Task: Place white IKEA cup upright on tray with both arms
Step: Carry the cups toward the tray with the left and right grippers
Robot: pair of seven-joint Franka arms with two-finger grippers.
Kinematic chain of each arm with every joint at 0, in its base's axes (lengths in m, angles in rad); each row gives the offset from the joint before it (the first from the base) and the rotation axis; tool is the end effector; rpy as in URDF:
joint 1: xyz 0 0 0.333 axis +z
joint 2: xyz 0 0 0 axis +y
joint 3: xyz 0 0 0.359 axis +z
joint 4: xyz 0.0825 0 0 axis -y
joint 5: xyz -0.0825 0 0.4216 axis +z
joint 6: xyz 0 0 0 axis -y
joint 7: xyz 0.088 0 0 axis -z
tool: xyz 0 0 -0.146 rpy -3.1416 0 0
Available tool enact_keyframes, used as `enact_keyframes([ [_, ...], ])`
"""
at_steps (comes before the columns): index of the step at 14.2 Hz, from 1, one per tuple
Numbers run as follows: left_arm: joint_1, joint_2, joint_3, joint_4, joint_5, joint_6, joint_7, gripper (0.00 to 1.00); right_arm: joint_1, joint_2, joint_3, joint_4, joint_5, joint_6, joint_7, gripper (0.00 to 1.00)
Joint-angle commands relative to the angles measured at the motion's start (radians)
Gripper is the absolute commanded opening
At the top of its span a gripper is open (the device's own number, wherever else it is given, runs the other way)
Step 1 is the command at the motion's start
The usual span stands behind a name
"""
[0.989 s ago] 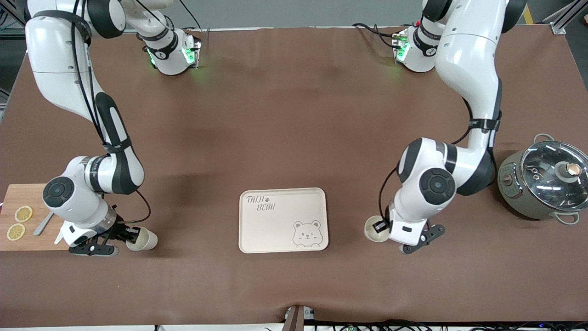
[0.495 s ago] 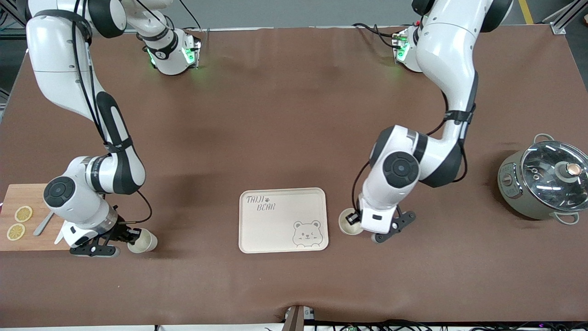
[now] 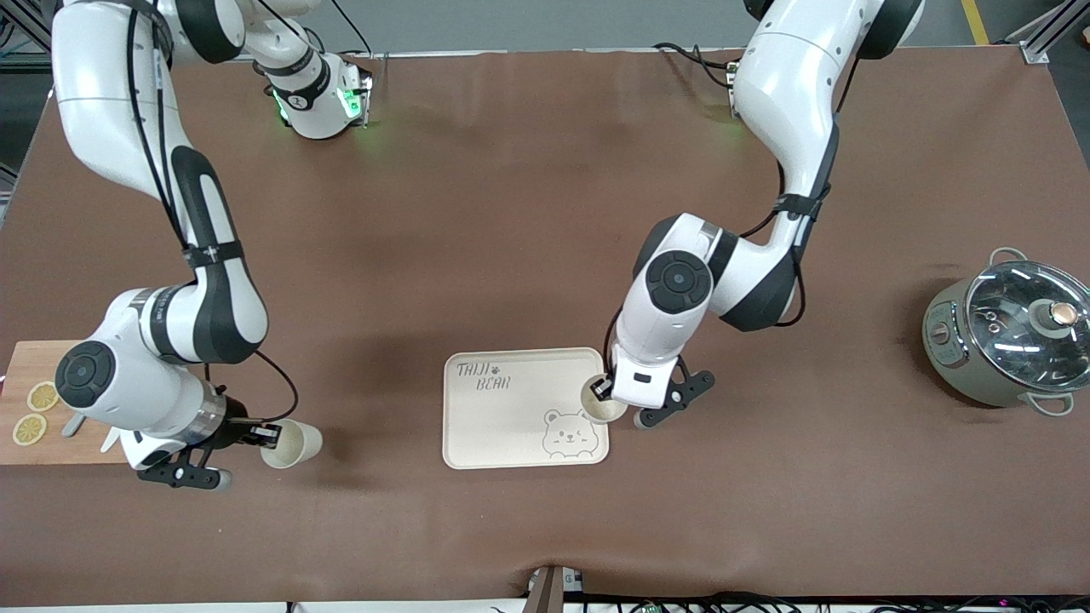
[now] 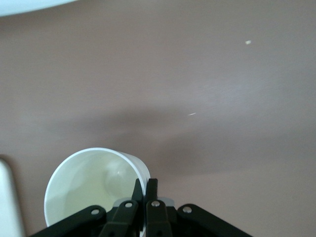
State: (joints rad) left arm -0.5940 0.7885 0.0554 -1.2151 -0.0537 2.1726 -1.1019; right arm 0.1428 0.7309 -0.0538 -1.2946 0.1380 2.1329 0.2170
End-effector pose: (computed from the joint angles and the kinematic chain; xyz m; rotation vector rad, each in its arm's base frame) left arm 0.7140 -0.4454 0.2971 2.8852 0.8457 0.1650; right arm 0.8143 0.0933 0.2993 -3.0250 0.2723 -0.1433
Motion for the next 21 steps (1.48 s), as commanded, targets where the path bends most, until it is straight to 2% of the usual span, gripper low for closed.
enact_keyframes([
  [1, -0.029, 0.027, 0.009, 0.012, -0.02, 0.021, -0.015, 0.0, 0.099, -0.001, -0.012, 0.057, 0.002, -0.05, 0.177, 0.0],
  [9, -0.064, 0.087, -0.002, 0.008, -0.02, 0.055, -0.052, 0.0, 0.248, 0.007, -0.012, 0.057, 0.002, -0.028, 0.441, 0.0],
  [14, -0.069, 0.109, -0.002, 0.003, -0.02, 0.055, -0.049, 0.0, 0.328, 0.024, -0.012, 0.046, -0.011, 0.053, 0.539, 0.0],
  [15, -0.069, 0.109, -0.002, 0.002, -0.02, 0.055, -0.047, 0.06, 0.339, 0.028, -0.012, 0.044, -0.02, 0.061, 0.556, 0.0],
  [18, -0.064, 0.109, 0.0, -0.004, -0.018, 0.055, -0.038, 0.39, 0.363, 0.07, -0.012, 0.035, -0.057, 0.131, 0.61, 0.0],
  [21, -0.066, 0.095, 0.0, -0.004, -0.017, 0.053, -0.042, 0.65, 0.383, 0.12, -0.012, 0.035, -0.089, 0.202, 0.65, 0.0],
])
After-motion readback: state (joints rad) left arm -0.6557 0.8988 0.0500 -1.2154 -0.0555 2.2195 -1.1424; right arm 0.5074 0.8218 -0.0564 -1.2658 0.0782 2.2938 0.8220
